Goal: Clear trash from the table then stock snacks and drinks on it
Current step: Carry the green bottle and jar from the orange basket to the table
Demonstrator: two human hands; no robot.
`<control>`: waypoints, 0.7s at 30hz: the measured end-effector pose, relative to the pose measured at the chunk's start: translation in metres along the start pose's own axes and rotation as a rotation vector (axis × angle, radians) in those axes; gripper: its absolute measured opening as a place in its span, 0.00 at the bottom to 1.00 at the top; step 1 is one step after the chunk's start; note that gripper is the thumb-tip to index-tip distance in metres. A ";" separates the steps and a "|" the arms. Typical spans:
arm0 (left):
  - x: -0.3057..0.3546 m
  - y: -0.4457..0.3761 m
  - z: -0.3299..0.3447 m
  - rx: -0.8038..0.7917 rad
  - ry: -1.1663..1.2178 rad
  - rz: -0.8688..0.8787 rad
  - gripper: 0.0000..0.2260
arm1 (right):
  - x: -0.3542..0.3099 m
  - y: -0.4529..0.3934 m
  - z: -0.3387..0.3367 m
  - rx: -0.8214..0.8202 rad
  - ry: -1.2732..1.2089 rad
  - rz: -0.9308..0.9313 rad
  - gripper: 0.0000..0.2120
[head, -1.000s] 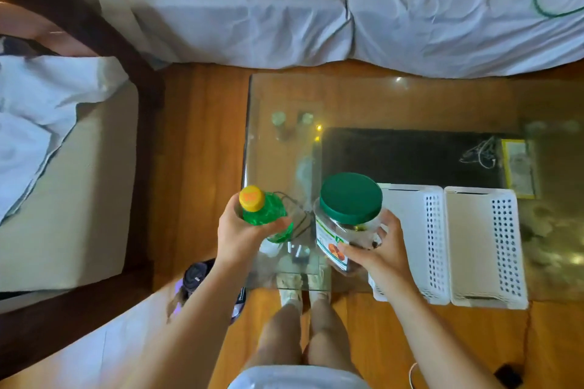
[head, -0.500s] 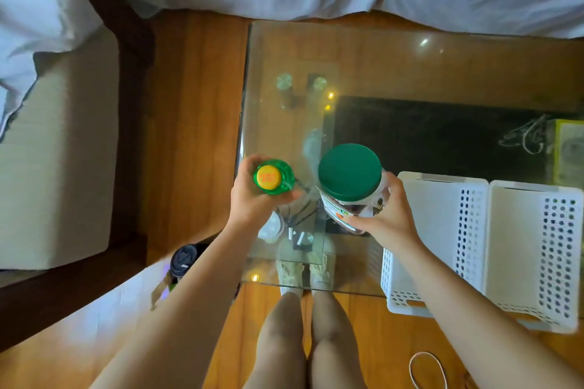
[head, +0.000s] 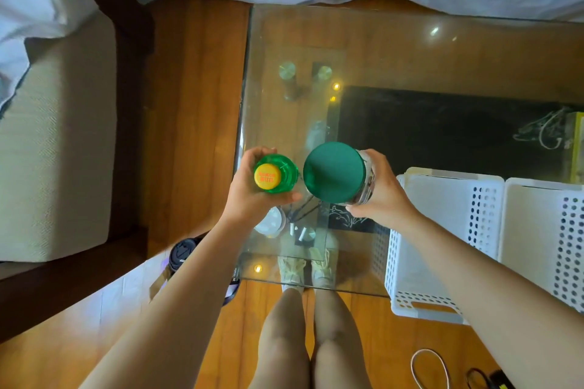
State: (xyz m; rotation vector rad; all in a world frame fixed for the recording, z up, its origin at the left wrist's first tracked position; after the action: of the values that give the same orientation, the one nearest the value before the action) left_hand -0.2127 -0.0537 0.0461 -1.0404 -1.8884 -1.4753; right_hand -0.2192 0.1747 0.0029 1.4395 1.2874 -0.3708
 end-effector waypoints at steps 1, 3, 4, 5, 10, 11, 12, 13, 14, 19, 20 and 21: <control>0.000 0.000 0.000 -0.002 0.004 -0.001 0.33 | 0.001 0.000 0.001 -0.016 0.009 -0.011 0.45; -0.001 0.000 0.001 -0.004 0.027 -0.002 0.33 | 0.007 0.001 0.002 -0.043 0.028 -0.025 0.44; -0.001 0.000 0.002 -0.003 0.039 -0.006 0.33 | 0.012 0.002 0.002 -0.059 0.035 -0.017 0.45; -0.002 0.000 0.002 0.000 0.052 -0.011 0.33 | 0.016 0.004 0.003 -0.076 0.034 0.001 0.46; -0.004 0.005 0.004 0.028 0.082 -0.020 0.32 | 0.033 0.006 0.004 -0.078 -0.042 0.029 0.45; -0.004 0.006 0.003 0.035 0.084 -0.022 0.31 | 0.036 0.006 0.004 -0.086 -0.033 0.042 0.46; -0.004 0.007 0.003 0.046 0.084 -0.027 0.31 | 0.039 0.006 0.005 -0.109 -0.010 0.062 0.47; -0.004 0.009 0.003 0.056 0.082 -0.035 0.30 | 0.042 0.007 0.006 -0.141 0.018 0.091 0.49; -0.005 0.010 0.004 0.064 0.079 -0.045 0.31 | 0.044 0.009 0.006 -0.171 0.049 0.121 0.51; -0.016 0.021 0.008 0.050 0.134 -0.220 0.49 | 0.042 0.031 -0.003 -0.164 0.154 0.313 0.49; -0.019 0.026 0.008 0.037 0.154 -0.262 0.49 | 0.040 0.038 -0.007 -0.150 0.157 0.348 0.46; -0.022 0.033 0.007 0.026 0.162 -0.308 0.48 | 0.036 0.045 -0.010 -0.143 0.158 0.379 0.42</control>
State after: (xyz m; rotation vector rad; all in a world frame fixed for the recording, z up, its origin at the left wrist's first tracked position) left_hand -0.1722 -0.0493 0.0454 -0.6151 -2.0085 -1.6425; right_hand -0.1729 0.2104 -0.0001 1.5727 1.1075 0.0874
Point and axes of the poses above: each hand's wrist, its own y-axis away from the middle knuckle, its own z-axis out of the palm, x = y × z, the point moved 7 cm from there along -y, towards the middle knuckle, and after that the axes turned 5 degrees about -y, right-handed, at the moved point
